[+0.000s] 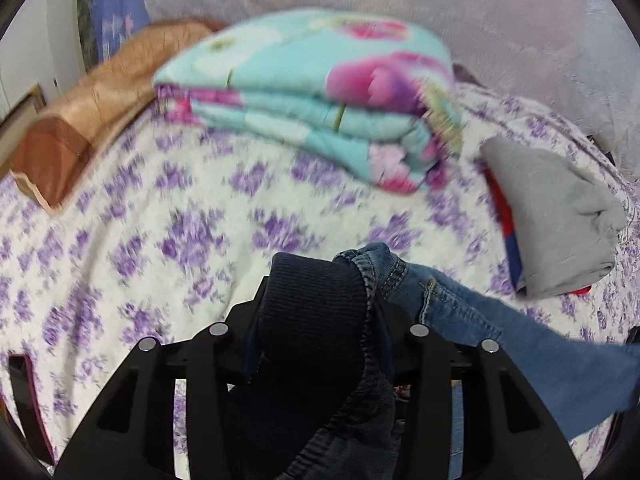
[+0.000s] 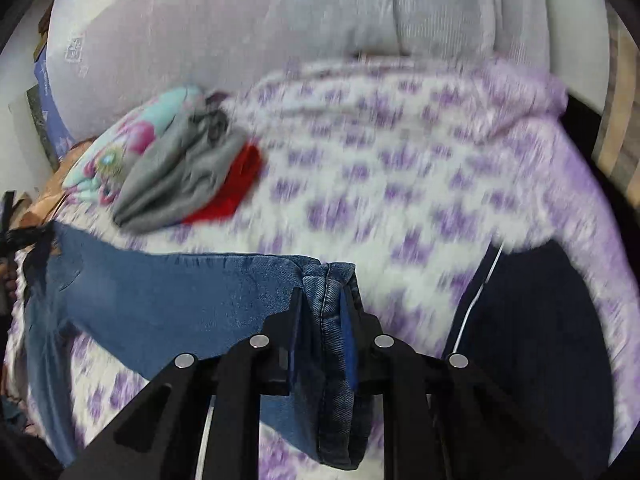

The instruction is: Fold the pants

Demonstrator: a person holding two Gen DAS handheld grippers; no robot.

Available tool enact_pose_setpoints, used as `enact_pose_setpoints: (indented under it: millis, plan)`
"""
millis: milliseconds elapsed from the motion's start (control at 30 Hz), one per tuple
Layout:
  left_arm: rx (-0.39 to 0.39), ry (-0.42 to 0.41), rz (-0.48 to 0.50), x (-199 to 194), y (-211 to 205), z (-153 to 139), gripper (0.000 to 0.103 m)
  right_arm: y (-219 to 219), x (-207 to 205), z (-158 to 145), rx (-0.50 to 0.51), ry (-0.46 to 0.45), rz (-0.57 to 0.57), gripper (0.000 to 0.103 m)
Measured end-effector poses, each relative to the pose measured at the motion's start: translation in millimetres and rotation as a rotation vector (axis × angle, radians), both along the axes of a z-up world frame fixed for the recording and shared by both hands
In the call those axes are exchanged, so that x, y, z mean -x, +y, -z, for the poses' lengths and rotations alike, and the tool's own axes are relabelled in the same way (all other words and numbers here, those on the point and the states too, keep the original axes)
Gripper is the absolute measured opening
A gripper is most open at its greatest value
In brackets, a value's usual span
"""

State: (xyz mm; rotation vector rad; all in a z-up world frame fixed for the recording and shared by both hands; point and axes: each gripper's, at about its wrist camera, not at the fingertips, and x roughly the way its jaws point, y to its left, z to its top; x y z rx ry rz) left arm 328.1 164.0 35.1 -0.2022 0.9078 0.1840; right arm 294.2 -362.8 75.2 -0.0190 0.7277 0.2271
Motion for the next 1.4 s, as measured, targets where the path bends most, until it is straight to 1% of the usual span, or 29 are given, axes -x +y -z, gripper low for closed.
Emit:
enact_pose_setpoints:
  millis: [33, 100, 167, 200, 267, 300, 333, 367, 400, 433, 467, 500, 600, 667, 733, 767, 867, 933, 1000, 1033, 1100, 1167, 1200, 1233, 1267, 1300, 1333, 1367, 1400]
  plan:
    - [0.004, -0.014, -0.009, 1, -2, -3, 0.044, 1, -8, -5, -0.006, -0.009, 0.008, 0.018]
    - [-0.003, 0.006, -0.022, -7, -3, 2, 0.045, 0, -28, -2, 0.002, -0.013, 0.033, 0.018]
    - [-0.013, 0.06, -0.051, -23, 1, 25, 0.045, 6, -52, 16, 0.024, -0.021, 0.071, 0.019]
    - [-0.036, 0.096, -0.061, -29, -1, 38, 0.049, 8, -61, 29, 0.036, -0.012, 0.09, 0.021]
    - [-0.072, 0.244, -0.028, -41, -5, 73, 0.055, 17, -80, 66, 0.104, 0.092, 0.142, 0.04]
    - [-0.062, 0.233, -0.026, -38, -2, 69, 0.062, 19, -83, 80, 0.131, 0.162, 0.148, 0.058]
    - [-0.048, 0.233, -0.02, -36, 0, 64, 0.068, 18, -82, 90, 0.166, 0.206, 0.163, 0.059]
    - [0.005, 0.233, 0.012, -32, 7, 53, 0.076, 15, -74, 88, 0.164, 0.191, 0.166, 0.061]
    - [0.049, 0.212, 0.038, -25, 14, 39, 0.076, 11, -65, 82, 0.146, 0.166, 0.171, 0.07]
    - [0.057, 0.191, 0.042, -21, 19, 28, 0.076, 5, -47, 71, 0.102, 0.13, 0.173, 0.078]
    - [0.067, 0.153, 0.041, -9, 30, 10, 0.08, 2, -31, 61, 0.044, 0.104, 0.147, 0.081]
    - [0.085, 0.116, 0.044, 6, 41, -6, 0.087, 2, -18, 56, 0.003, 0.094, 0.114, 0.087]
    - [0.055, 0.071, 0.02, 50, 64, -27, 0.092, 22, 36, 43, -0.078, 0.111, -0.058, 0.092]
    - [0.07, 0.09, 0.017, 81, 75, -17, 0.092, 38, 79, 47, -0.067, 0.116, -0.173, 0.094]
    - [0.081, 0.114, 0.001, 103, 78, 2, 0.092, 50, 115, 56, -0.062, 0.123, -0.256, 0.094]
    - [0.107, 0.129, -0.009, 114, 78, 19, 0.092, 55, 131, 59, -0.074, 0.124, -0.286, 0.094]
    - [0.193, 0.134, -0.009, 126, 74, 50, 0.092, 67, 173, 73, -0.127, 0.135, -0.357, 0.094]
    - [0.225, 0.112, 0.005, 126, 63, 60, 0.091, 77, 198, 81, -0.148, 0.146, -0.404, 0.094]
    - [0.243, 0.096, 0.013, 123, 51, 63, 0.082, 89, 220, 89, -0.158, 0.167, -0.452, 0.094]
    - [0.242, 0.089, 0.027, 121, 43, 62, 0.079, 97, 232, 94, -0.154, 0.174, -0.484, 0.094]
    - [0.212, 0.077, 0.066, 117, 27, 59, 0.067, 114, 252, 102, -0.131, 0.183, -0.544, 0.094]
    - [0.126, 0.088, 0.083, 112, 8, 62, 0.067, 130, 268, 113, -0.065, 0.189, -0.575, 0.094]
    - [0.106, 0.107, 0.084, 111, 2, 67, 0.067, 137, 271, 120, -0.026, 0.2, -0.582, 0.094]
    - [0.066, 0.133, 0.086, 109, -4, 73, 0.067, 146, 272, 132, 0.04, 0.227, -0.574, 0.088]
    - [0.048, 0.126, 0.085, 110, -7, 73, 0.066, 150, 275, 138, 0.08, 0.23, -0.568, 0.078]
    - [0.044, 0.117, 0.079, 112, -7, 71, 0.06, 154, 279, 138, 0.121, 0.213, -0.581, 0.062]
    - [0.052, 0.112, 0.07, 115, -6, 67, 0.054, 155, 282, 133, 0.093, 0.227, -0.622, 0.012]
    - [0.061, 0.098, 0.049, 120, -2, 59, 0.034, 155, 282, 126, 0.061, 0.25, -0.644, 0.002]
    - [0.069, 0.085, 0.042, 125, 3, 54, 0.021, 155, 284, 117, 0.08, 0.231, -0.631, 0.002]
